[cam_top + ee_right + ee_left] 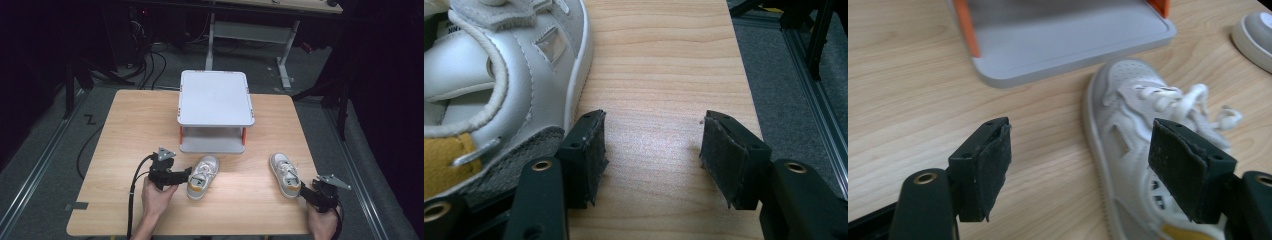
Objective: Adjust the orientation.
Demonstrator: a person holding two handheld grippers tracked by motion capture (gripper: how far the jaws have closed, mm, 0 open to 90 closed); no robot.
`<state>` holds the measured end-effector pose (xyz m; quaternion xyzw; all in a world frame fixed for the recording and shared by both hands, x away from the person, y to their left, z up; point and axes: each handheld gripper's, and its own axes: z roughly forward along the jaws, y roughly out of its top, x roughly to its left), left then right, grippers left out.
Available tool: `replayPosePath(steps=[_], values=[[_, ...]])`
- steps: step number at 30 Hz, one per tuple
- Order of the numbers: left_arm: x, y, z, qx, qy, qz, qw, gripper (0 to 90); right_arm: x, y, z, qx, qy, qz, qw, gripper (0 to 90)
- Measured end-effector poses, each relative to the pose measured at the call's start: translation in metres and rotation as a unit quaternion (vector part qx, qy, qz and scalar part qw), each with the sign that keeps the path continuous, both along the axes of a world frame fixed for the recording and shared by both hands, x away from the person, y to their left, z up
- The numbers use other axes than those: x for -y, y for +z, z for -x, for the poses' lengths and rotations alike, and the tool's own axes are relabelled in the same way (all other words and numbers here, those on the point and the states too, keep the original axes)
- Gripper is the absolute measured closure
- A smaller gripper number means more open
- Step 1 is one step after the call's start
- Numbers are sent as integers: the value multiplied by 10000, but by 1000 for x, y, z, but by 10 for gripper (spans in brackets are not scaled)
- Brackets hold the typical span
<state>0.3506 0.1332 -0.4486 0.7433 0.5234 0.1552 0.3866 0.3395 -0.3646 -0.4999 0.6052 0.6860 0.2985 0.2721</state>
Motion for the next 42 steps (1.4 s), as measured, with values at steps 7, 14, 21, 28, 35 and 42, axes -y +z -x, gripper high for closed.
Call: replayPosePath(steps=[7, 14, 21, 28, 35, 42], values=[[-27, -12, 0, -23, 274, -23, 9996, 268, 0, 0, 0, 2, 22, 16, 10000, 436], [-42, -20, -1, 90, 426, -271, 9987, 272, 2, 0, -1, 5, 189, 4, 9998, 448], [-54, -32, -5, 174, 579, -564, 9966, 281, 6, 6, -7, -252, 338, 48, 9991, 420], [-62, -43, -8, 82, 671, -587, 9960, 284, 6, 16, 4, 15, 308, 2, 9995, 369], [-67, -54, -6, 88, 784, -612, 9950, 290, 10, 34, 14, 247, 479, -173, 9984, 359], [-64, -58, -3, 260, 835, -798, 9930, 299, -3, 55, 17, 360, 925, -372, 9944, 383]])
